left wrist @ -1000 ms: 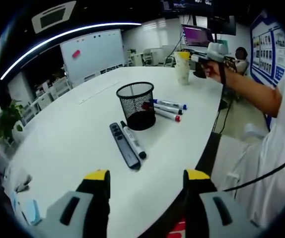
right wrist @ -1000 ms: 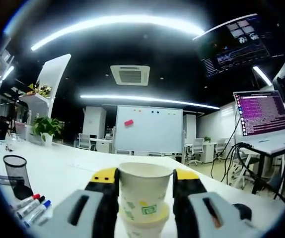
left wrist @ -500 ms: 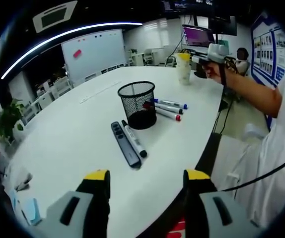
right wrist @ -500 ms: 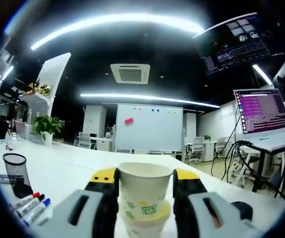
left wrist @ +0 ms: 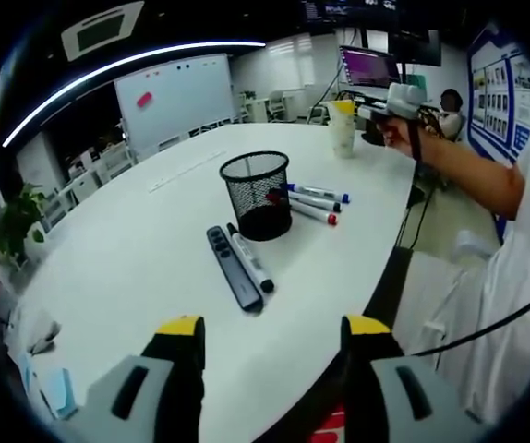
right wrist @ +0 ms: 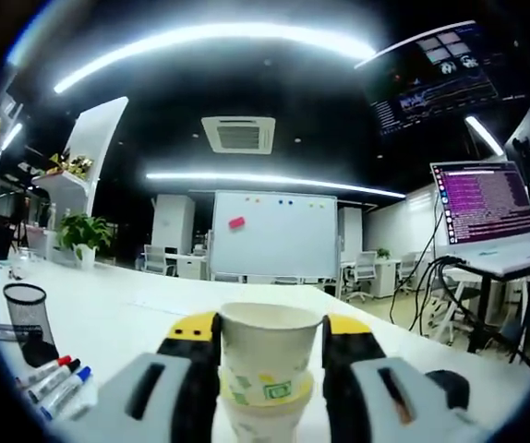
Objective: Place the scattered laser pointers and whiteboard markers into the pen holder and stack the scattered paper cups together
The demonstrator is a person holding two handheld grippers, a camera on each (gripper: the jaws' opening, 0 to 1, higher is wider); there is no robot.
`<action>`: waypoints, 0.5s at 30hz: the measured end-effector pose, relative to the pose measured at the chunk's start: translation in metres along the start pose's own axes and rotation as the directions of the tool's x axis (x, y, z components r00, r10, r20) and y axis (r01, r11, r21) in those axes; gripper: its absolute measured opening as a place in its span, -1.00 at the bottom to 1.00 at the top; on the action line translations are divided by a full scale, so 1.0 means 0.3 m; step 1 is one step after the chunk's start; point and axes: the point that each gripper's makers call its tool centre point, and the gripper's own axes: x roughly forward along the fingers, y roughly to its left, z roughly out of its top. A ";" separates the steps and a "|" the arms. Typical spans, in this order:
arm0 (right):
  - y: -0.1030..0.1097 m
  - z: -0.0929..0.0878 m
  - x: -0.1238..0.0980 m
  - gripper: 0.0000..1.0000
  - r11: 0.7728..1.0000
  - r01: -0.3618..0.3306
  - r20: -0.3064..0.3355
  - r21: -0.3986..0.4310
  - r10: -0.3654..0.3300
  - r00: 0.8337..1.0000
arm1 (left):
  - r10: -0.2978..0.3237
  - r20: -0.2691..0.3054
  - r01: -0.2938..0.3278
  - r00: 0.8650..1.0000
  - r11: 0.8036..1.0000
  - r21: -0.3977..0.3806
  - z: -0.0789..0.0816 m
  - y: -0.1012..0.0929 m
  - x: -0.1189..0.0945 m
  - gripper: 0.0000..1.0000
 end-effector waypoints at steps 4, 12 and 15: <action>0.000 -0.003 0.000 -0.12 1.000 0.000 -0.002 0.002 0.000 1.000 | 0.009 0.015 -0.009 1.000 1.000 -0.011 0.013 0.008 -0.004 0.19; 0.001 0.001 0.001 -0.11 1.000 -0.006 -0.001 0.011 0.006 1.000 | 0.015 0.029 -0.015 0.999 1.000 -0.012 0.032 0.012 -0.001 0.17; 0.004 0.008 0.001 -0.11 1.000 -0.008 0.007 0.010 0.008 1.000 | 0.015 0.036 -0.015 0.999 1.000 -0.013 0.040 0.014 0.000 0.17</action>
